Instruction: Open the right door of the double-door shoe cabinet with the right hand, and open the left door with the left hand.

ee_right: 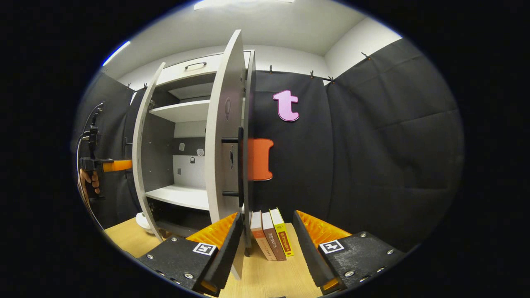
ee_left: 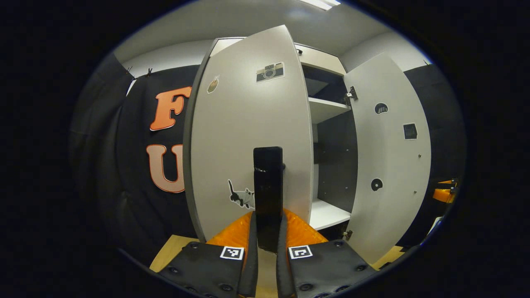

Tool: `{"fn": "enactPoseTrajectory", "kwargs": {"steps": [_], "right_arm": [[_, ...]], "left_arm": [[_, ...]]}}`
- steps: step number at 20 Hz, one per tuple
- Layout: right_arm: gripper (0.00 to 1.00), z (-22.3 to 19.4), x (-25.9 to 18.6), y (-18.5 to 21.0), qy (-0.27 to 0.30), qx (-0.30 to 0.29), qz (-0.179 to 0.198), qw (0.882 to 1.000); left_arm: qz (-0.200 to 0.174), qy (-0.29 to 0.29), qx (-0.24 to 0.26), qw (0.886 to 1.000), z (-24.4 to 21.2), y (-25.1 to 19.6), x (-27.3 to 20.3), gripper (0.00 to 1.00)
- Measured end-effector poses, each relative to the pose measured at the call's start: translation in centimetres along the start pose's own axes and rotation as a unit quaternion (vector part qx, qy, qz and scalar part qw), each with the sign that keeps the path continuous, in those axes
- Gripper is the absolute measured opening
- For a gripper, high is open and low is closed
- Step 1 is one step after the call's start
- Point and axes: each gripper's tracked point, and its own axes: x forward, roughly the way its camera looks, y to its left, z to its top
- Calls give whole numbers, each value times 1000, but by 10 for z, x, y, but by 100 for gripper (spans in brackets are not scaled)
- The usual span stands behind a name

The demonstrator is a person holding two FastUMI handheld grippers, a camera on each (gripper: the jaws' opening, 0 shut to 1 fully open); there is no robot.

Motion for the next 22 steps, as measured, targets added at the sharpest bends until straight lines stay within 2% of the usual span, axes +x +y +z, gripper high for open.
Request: {"fn": "enactPoseTrajectory", "kwargs": {"steps": [4,7,11,14,16,18,19,20,22], "right_arm": [[76,-1,-1,3,1,-14,1,1000],[76,2,-1,11,-6,-10,8,1000],[75,1,-3,21,-8,-19,17,1000],[75,3,1,25,-9,-32,12,999],[76,1,1,26,-4,-45,8,999],[76,4,3,32,-4,-45,13,999],[76,6,5,37,-6,-42,17,999],[76,9,6,43,-7,-40,21,999],[76,13,9,54,-11,-38,25,999]], "left_arm": [[14,-8,-1,1000,3,26,-22,27],[20,-8,8,1000,6,38,-32,23],[36,-8,11,999,8,62,-44,24],[64,-10,36,997,9,89,-55,24],[105,-10,70,992,9,117,-62,23],[135,-7,64,989,9,145,-66,20],[121,-9,35,992,8,151,-66,11],[106,-8,7,994,9,150,-65,10],[89,-4,-4,996,7,160,-66,12]]}}
